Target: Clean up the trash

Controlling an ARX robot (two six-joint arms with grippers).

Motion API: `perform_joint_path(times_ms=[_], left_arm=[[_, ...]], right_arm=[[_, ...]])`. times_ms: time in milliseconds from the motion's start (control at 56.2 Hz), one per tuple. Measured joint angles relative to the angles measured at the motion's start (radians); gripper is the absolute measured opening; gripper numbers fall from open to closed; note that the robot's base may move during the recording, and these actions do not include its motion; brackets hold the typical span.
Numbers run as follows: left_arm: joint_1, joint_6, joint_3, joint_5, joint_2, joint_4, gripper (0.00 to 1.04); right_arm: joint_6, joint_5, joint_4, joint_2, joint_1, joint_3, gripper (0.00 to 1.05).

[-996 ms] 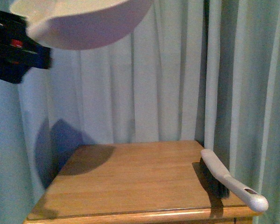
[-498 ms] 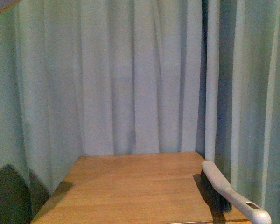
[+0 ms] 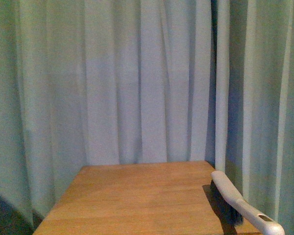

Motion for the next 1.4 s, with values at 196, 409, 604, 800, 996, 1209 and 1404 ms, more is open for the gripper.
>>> perform_joint_path(times_ms=[196,409,604,800,996,1209,1404], left_arm=[[0.0,0.0,0.0,0.0,0.0,0.0,0.26],[0.0,-0.002,0.0,0.001,0.0,0.0,0.26],[0.0,-0.003,0.0,0.0,0.0,0.0,0.26],[0.0,-0.003,0.0,0.0,0.0,0.0,0.26],[0.0,-0.003,0.0,0.0,0.0,0.0,0.26],[0.0,-0.003,0.0,0.0,0.0,0.0,0.26],[0.0,-0.003,0.0,0.001,0.0,0.0,0.26]], right_arm=[[0.034,-0.116,-0.001,0.386,0.064,0.263,0.97],[0.12,-0.232,-0.165,0.754,0.069,0.624,0.97],[0.243,-0.288,-0.255,1.053,0.086,0.885,0.97],[0.367,-0.314,-0.296,1.25,0.128,1.014,0.97],[0.464,-0.324,-0.303,1.347,0.174,1.079,0.97],[0.529,-0.316,-0.359,1.422,0.208,1.118,0.97],[0.547,-0.312,-0.361,1.446,0.211,1.122,0.97]])
